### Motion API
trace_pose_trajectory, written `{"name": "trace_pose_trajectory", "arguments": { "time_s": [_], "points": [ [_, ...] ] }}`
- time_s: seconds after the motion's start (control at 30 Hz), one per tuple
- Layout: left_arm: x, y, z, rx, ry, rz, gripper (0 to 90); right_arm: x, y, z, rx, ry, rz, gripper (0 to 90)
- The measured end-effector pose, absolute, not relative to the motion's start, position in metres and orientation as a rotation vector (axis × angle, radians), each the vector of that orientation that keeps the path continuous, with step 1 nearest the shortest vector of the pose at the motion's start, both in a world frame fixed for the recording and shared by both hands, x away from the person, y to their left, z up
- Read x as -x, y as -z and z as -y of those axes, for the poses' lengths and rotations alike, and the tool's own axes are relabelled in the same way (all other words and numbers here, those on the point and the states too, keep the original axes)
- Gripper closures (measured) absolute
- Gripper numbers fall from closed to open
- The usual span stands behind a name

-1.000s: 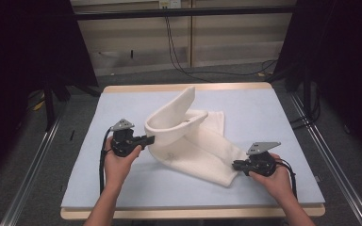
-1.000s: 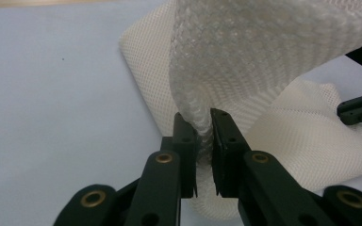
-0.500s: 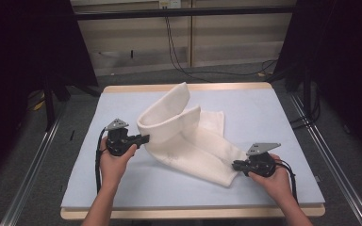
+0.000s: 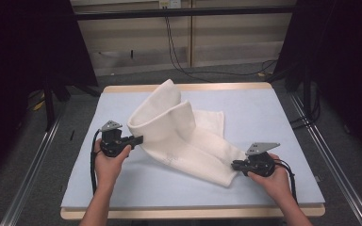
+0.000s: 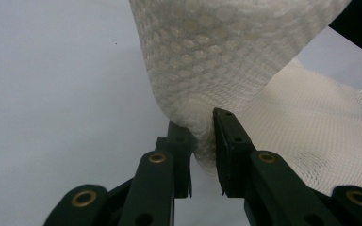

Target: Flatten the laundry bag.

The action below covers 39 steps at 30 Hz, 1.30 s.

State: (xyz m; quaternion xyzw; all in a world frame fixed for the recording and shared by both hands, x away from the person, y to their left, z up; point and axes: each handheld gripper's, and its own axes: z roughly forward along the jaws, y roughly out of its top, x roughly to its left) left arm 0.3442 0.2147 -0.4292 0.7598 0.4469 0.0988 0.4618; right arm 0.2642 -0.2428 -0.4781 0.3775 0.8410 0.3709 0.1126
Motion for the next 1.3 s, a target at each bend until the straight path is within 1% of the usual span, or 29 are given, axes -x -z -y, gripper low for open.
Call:
{"name": "trace_pose_trajectory", "arguments": {
  "time_s": [0.5, 0.8, 0.9, 1.03, 1.13, 1.23, 1.3],
  "points": [
    [-0.347, 0.435, -0.223, -1.873, -0.234, -1.139, 76.1, -0.265, 0.478, 0.241, -1.097, -1.097, -2.471, 81.1],
    [-0.347, 0.439, -0.228, -1.87, -0.229, -1.183, 69.8, -0.265, 0.477, 0.239, -1.093, -1.095, -2.476, 80.1],
    [-0.347, 0.439, -0.229, -1.888, -0.257, -1.204, 64.0, -0.267, 0.475, 0.239, -1.103, -1.105, -2.466, 79.3],
    [-0.345, 0.439, -0.234, -1.91, -0.259, -1.216, 61.4, -0.268, 0.472, 0.241, -1.126, -1.137, -2.445, 78.6],
    [-0.343, 0.439, -0.235, -1.927, -0.275, -1.221, 58.6, -0.269, 0.471, 0.24, -1.128, -1.15, -2.435, 76.9],
    [-0.342, 0.439, -0.235, -1.922, -0.272, -1.227, 55.4, -0.271, 0.47, 0.238, -1.121, -1.174, -2.422, 73.0],
    [-0.34, 0.437, -0.237, -1.958, -0.295, -1.226, 52.1, -0.273, 0.471, 0.236, -1.125, -1.195, -2.396, 69.0]
  ]
}}
